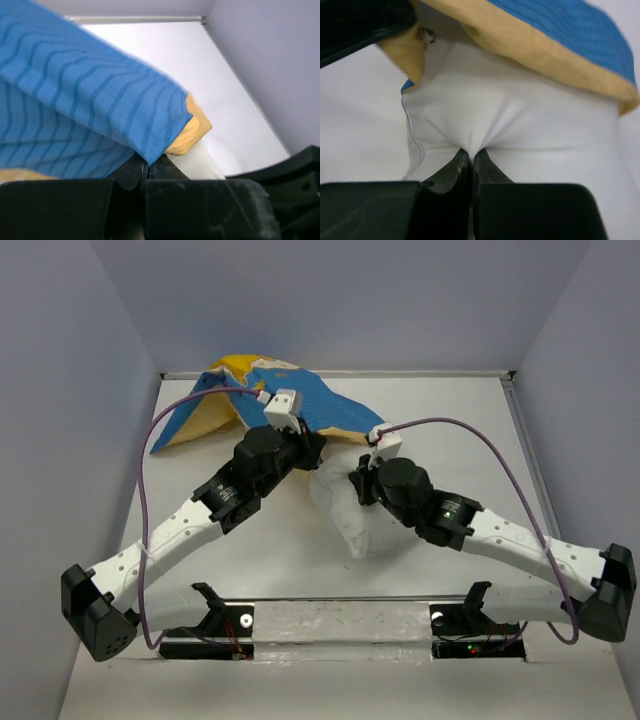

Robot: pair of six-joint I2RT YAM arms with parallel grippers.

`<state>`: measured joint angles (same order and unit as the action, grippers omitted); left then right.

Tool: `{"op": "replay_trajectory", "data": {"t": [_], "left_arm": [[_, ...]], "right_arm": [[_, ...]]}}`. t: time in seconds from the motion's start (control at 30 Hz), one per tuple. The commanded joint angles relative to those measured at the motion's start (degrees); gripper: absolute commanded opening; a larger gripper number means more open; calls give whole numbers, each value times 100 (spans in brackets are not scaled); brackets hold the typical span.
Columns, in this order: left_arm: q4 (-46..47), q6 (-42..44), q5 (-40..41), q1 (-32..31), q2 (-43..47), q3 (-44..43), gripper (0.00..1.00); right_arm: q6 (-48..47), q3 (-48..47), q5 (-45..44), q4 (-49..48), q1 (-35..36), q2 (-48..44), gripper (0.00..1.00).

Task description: Put the pillow into the pillowcase

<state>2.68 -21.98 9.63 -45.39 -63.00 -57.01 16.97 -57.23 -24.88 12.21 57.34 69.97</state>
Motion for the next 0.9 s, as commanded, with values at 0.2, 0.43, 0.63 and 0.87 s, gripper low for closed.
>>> {"op": "replay_trajectory", "data": {"t": [0.2, 0.43, 0.63, 0.87], "left_arm": [[23, 273, -1937, -752, -539, -1444, 0], [-1109, 334, -1432, -753, 682, -830, 0], [-1524, 510, -833, -691, 623, -829, 0], [-893, 159, -1604, -691, 369, -302, 0]], "right_arm": [[561, -130, -877, -1773, -178, 207, 0], [756, -8, -1877, -2205, -900, -6, 0], [623, 703, -1985, -2232, -900, -924, 0], [983, 1100, -1177, -2942, -594, -258, 0]]}}
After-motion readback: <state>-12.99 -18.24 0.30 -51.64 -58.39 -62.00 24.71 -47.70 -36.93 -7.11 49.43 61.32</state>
